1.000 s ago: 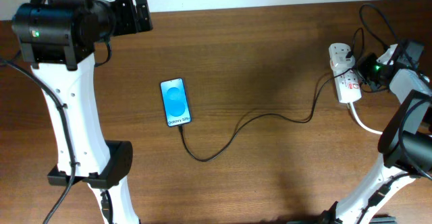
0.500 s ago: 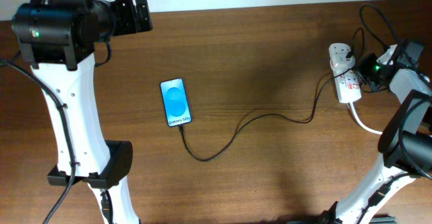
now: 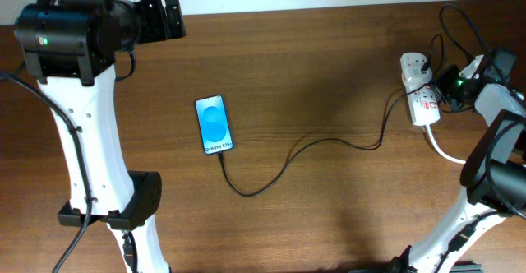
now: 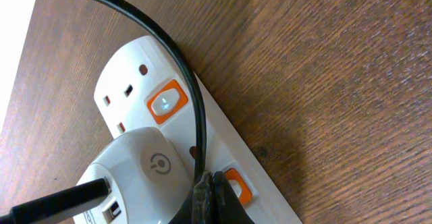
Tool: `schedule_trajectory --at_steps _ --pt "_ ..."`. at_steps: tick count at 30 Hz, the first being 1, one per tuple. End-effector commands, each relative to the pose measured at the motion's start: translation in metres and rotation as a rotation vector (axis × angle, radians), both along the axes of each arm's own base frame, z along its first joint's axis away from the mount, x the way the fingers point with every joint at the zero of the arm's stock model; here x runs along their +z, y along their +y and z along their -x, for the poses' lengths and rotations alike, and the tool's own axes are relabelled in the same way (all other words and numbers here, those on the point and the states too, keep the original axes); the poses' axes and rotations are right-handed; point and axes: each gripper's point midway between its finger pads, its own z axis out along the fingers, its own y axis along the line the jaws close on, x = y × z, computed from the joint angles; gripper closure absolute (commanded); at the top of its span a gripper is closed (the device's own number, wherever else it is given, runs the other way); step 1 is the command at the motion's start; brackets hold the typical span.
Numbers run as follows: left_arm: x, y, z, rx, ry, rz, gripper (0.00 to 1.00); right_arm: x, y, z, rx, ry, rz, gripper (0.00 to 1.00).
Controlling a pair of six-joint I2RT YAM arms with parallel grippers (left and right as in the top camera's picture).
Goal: Plug charger to phone and switch on socket
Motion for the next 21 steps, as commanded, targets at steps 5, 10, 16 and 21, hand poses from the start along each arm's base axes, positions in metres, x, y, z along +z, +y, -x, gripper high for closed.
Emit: schedule_trajectory --at_steps 5,10,16,21 --pt "0.008 0.002 0.004 0.000 -0.022 0.008 0.01 -0.011 0.059 -0.004 0.119 0.024 -0.124 0.96" --pt "0.008 0.002 0.004 0.000 -0.022 0.008 0.01 -0.015 0.063 0.001 0.120 0.054 -0.133 0.96" --pt "0.008 0.002 0.004 0.000 -0.022 0.008 0.01 -0.016 0.064 0.004 0.118 0.069 -0.136 0.96" --pt "0.008 0.002 0.004 0.000 -0.022 0.008 0.01 -0.017 0.065 0.006 0.117 0.076 -0.140 0.96"
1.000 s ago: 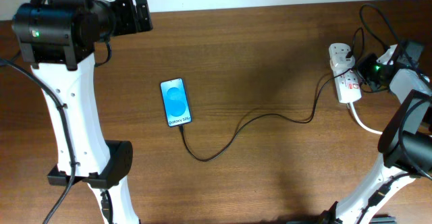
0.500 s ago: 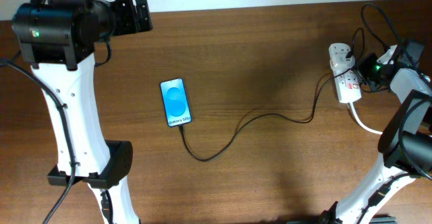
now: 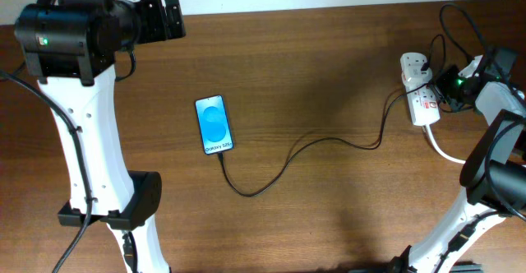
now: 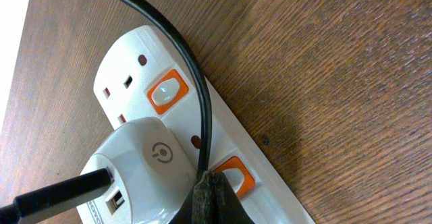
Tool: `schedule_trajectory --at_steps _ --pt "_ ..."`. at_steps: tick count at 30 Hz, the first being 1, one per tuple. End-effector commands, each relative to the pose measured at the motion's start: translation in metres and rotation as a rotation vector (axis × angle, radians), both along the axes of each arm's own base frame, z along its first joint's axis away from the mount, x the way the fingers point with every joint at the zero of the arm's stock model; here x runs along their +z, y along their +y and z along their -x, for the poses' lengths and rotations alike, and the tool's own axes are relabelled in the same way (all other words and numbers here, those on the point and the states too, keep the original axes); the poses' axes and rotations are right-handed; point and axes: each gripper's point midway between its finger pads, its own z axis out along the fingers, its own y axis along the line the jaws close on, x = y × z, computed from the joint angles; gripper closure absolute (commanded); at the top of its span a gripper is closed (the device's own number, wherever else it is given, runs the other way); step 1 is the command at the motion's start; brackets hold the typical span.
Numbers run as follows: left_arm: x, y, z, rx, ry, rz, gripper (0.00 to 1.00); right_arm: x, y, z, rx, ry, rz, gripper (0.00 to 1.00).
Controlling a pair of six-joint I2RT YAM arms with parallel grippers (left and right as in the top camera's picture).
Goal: Plug charger to phone and switch on socket
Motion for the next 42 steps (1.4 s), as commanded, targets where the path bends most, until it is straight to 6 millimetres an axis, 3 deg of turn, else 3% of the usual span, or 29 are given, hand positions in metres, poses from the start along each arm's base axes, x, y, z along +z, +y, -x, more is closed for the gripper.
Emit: schedule_trajectory --at_steps 1,8,15,22,26,34,40,42 --pt "0.008 0.002 0.004 0.000 -0.022 0.008 0.01 -0.018 0.061 0.002 0.117 0.046 -0.122 0.96" --pt "0.008 0.002 0.004 0.000 -0.022 0.008 0.01 -0.020 0.061 0.007 0.112 0.069 -0.124 0.96" --pt "0.008 0.002 0.004 0.000 -0.022 0.008 0.01 -0.010 0.030 0.012 0.047 0.053 -0.102 0.96" --pt "0.008 0.002 0.004 0.000 -0.022 0.008 0.01 0.033 -0.013 0.033 -0.042 0.007 -0.073 0.96" --pt "0.008 0.002 0.004 0.000 -0.022 0.008 0.01 0.079 -0.028 0.050 -0.049 -0.047 -0.017 0.96" --pt "0.008 0.002 0.004 0.000 -0.022 0.008 0.01 0.151 -0.010 0.060 0.028 -0.159 0.091 0.96" --pt "0.008 0.002 0.004 0.000 -0.022 0.008 0.01 0.214 0.040 0.067 0.229 -0.290 0.232 0.96" --pt "0.008 0.002 0.004 0.000 -0.022 0.008 0.01 0.226 0.056 0.071 0.283 -0.314 0.262 0.96"
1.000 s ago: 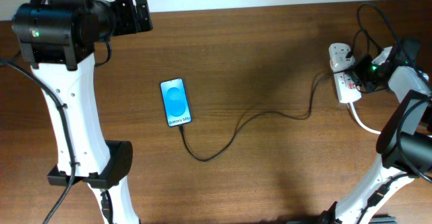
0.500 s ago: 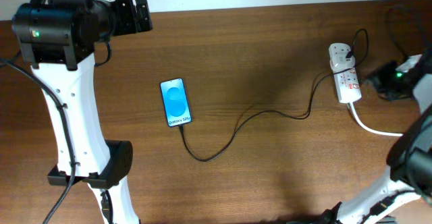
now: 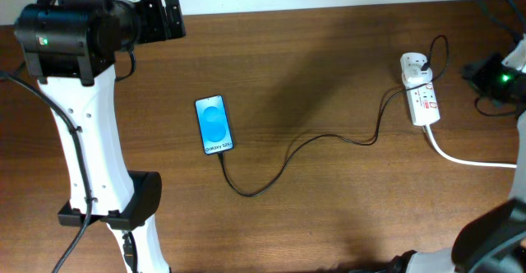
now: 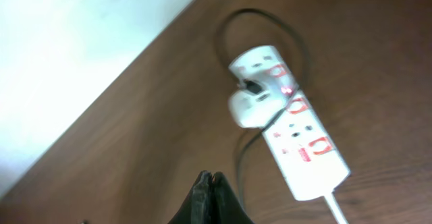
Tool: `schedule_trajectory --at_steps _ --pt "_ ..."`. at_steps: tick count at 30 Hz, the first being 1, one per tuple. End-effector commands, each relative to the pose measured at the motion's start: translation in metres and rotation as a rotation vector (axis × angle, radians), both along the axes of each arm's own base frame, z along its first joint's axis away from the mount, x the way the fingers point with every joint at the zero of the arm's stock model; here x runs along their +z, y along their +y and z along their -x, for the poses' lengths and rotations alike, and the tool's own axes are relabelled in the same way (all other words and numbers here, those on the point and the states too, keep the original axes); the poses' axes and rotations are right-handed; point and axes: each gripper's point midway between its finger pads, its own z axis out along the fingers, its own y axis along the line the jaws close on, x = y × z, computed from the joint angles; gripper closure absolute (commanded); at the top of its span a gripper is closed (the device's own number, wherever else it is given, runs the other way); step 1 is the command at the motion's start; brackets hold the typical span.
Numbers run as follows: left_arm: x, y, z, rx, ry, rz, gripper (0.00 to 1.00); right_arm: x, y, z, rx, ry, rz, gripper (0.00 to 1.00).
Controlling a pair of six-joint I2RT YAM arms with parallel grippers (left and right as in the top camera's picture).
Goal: Plug charger to phone and switch on socket
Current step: 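Lift the right gripper up and away from the power strip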
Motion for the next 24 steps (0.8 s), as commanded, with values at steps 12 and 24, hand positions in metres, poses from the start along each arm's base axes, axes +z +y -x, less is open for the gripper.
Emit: schedule_trajectory --at_steps 12,24 --pt "0.008 0.002 0.004 0.000 -0.022 0.008 0.01 0.069 0.146 0.050 0.529 -0.129 0.271 0.92" --pt "0.008 0.002 0.004 0.000 -0.022 0.008 0.01 0.084 0.182 0.113 0.638 -0.102 0.285 0.69"
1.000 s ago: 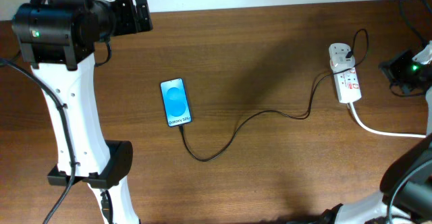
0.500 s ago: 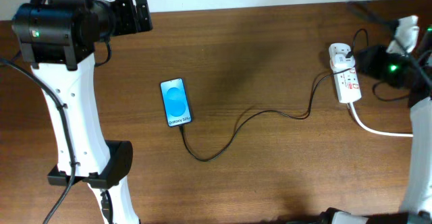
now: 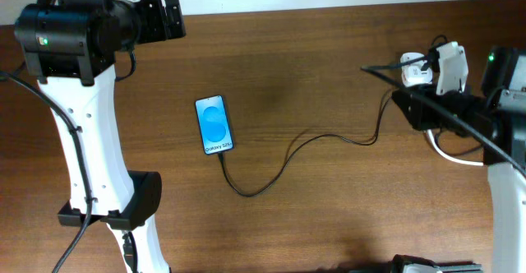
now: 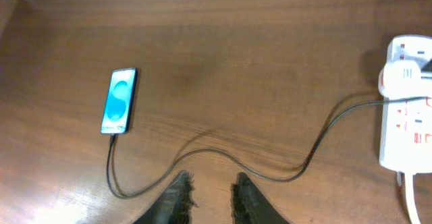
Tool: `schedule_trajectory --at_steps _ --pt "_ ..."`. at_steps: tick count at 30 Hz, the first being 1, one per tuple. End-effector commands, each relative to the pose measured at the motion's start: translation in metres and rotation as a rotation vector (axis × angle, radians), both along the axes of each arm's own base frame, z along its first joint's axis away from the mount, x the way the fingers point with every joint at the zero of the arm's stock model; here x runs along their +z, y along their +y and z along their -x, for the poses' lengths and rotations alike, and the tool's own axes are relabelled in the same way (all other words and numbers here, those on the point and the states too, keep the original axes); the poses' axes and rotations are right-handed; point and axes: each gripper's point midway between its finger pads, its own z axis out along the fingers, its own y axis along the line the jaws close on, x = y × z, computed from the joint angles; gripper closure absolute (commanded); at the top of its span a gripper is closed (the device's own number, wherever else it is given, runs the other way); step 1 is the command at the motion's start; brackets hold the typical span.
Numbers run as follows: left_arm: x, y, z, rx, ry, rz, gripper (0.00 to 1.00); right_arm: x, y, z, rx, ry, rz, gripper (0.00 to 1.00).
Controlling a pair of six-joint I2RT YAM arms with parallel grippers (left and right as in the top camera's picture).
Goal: Plug charger to phone and switch on socket
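Observation:
The phone (image 3: 214, 125) lies face up at centre left, its screen lit blue, also visible in the right wrist view (image 4: 120, 100). A black cable (image 3: 283, 162) runs from its lower end across the wood to the white charger plug (image 4: 401, 75) seated in the white power strip (image 4: 405, 126). From overhead my right arm covers most of the strip, leaving only the plug (image 3: 413, 66) showing. My right gripper (image 4: 210, 189) hangs high above the table, open and holding nothing. My left gripper (image 3: 164, 14) stays at the back left, far from everything.
The left arm's white column and black base (image 3: 123, 199) stand at the front left. The strip's white lead (image 3: 452, 156) runs off toward the right. The table's back edge meets a pale wall.
My right arm was out at the far right edge with its fingers shut. Now it reaches over the power strip, high up, with its fingers open. Phone and cable are unmoved.
My shut right fingertips were at an orange switch on the strip beside the charger plug, and still there at the following moment. Then the gripper was well clear of the strip, off to the right. Now it is open, high over the table.

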Motion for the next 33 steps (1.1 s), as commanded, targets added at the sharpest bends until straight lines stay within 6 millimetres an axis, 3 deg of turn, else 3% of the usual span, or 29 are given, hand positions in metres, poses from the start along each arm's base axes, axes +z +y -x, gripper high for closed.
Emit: schedule_trajectory --at_steps 1,3,4,5,9,19,33 --pt "0.008 0.002 0.004 0.000 -0.022 0.008 0.01 0.008 0.007 0.020 0.020 -0.008 0.009 0.67" --pt "0.008 0.002 0.004 0.000 -0.022 0.008 0.01 0.007 0.009 0.031 0.017 0.012 0.008 0.60" --pt "0.008 0.002 0.004 0.000 -0.022 0.008 0.01 0.006 0.010 0.037 0.014 0.029 0.007 0.40" --pt "0.008 0.002 0.004 0.000 -0.022 0.008 0.01 0.005 0.010 0.040 0.012 0.039 0.007 0.01" --pt "0.008 0.002 0.004 0.000 -0.022 0.008 0.01 -0.004 -0.006 0.040 -0.048 0.073 0.084 0.01" --pt "0.008 0.002 0.004 0.000 -0.022 0.008 0.01 -0.020 -0.011 0.047 -0.067 0.164 0.102 0.01" --pt "0.008 0.002 0.004 0.000 -0.022 0.008 0.01 -0.016 -0.020 0.051 -0.041 0.116 0.204 0.01"
